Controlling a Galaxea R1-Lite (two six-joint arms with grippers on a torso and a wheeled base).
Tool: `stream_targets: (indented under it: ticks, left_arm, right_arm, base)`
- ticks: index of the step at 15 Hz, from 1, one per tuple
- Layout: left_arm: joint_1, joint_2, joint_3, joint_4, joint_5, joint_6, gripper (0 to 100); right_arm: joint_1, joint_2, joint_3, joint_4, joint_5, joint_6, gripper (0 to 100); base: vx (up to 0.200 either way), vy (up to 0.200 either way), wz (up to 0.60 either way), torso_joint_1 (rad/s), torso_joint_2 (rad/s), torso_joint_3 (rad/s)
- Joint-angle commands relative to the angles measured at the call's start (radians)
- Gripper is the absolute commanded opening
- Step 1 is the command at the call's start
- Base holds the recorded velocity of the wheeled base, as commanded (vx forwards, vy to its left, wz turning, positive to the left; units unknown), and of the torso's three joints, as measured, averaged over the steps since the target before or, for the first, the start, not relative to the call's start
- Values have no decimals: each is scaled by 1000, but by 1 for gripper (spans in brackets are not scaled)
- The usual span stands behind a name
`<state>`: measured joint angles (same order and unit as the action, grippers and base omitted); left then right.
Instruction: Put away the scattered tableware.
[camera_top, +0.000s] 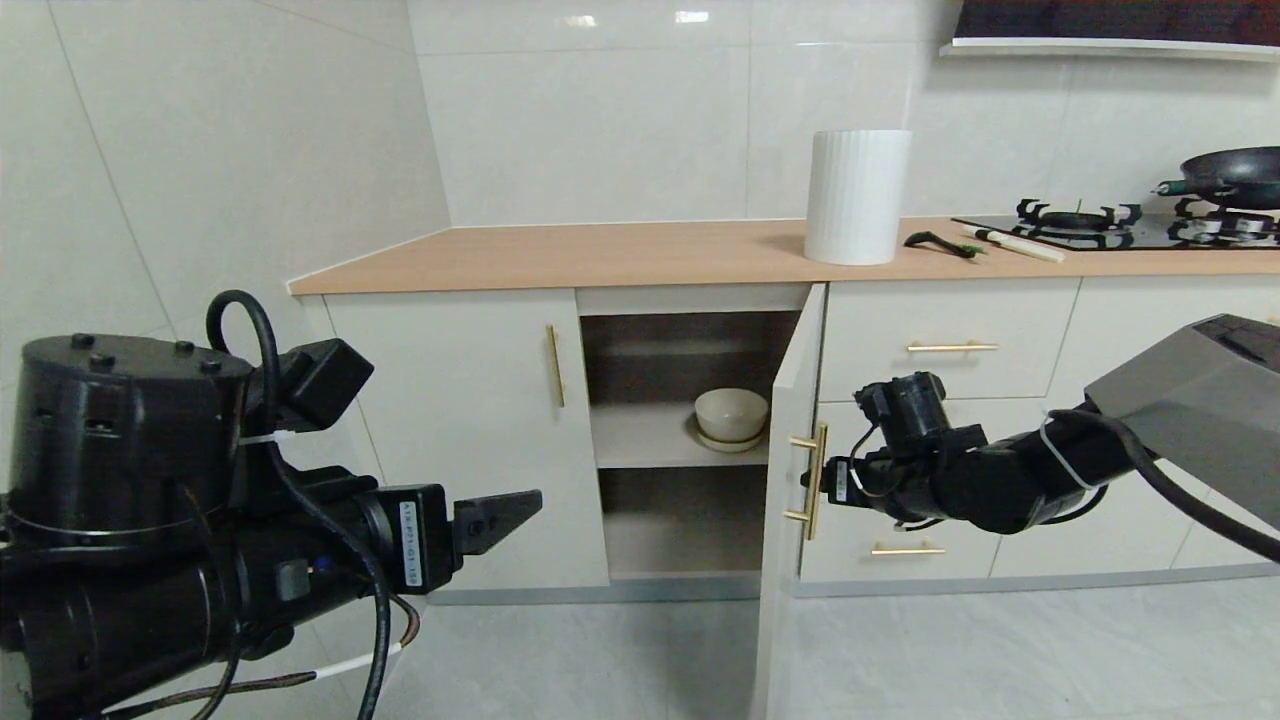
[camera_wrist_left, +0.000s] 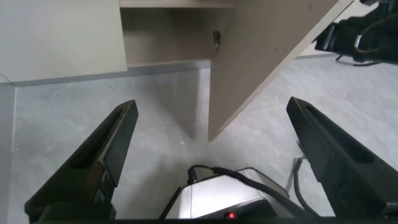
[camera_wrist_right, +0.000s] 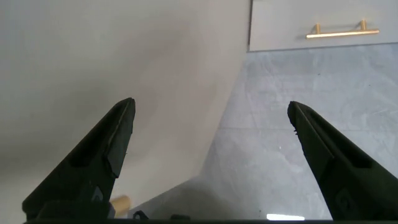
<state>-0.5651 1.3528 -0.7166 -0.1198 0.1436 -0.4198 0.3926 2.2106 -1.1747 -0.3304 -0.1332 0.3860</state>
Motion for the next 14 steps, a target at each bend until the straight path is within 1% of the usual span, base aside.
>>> stream_targets:
  ticks: [1, 5, 7, 9, 12, 14]
  left_arm:
    - [2, 5, 0, 0, 1, -1, 100]
    - [2, 8, -1, -3, 1, -1, 100]
    - [2, 17, -1, -3, 1, -1, 100]
    - [2, 19, -1, -3, 1, -1, 100]
    - [1, 16, -1, -6, 1, -1, 100]
    - [1, 16, -1, -14, 1, -1, 100]
  right_arm:
    - [0, 11, -8, -1, 0, 1, 100]
    - [17, 29, -26, -4, 0, 8, 100]
    - [26, 46, -42, -4, -2, 14, 100]
    - [40, 57, -62, -4, 0, 51, 100]
    - [58, 96, -149, -4, -2, 171, 100]
    - [66, 156, -240, -4, -9, 268, 100]
  base:
    - [200, 0, 0, -7, -2, 12]
    - [200, 0, 0, 4, 1, -1]
    - [0, 0, 0, 0, 0, 0]
    - [0, 0, 0, 0, 0, 0]
    - [0, 0, 0, 0, 0, 0]
    - [0, 0, 0, 0, 0, 0]
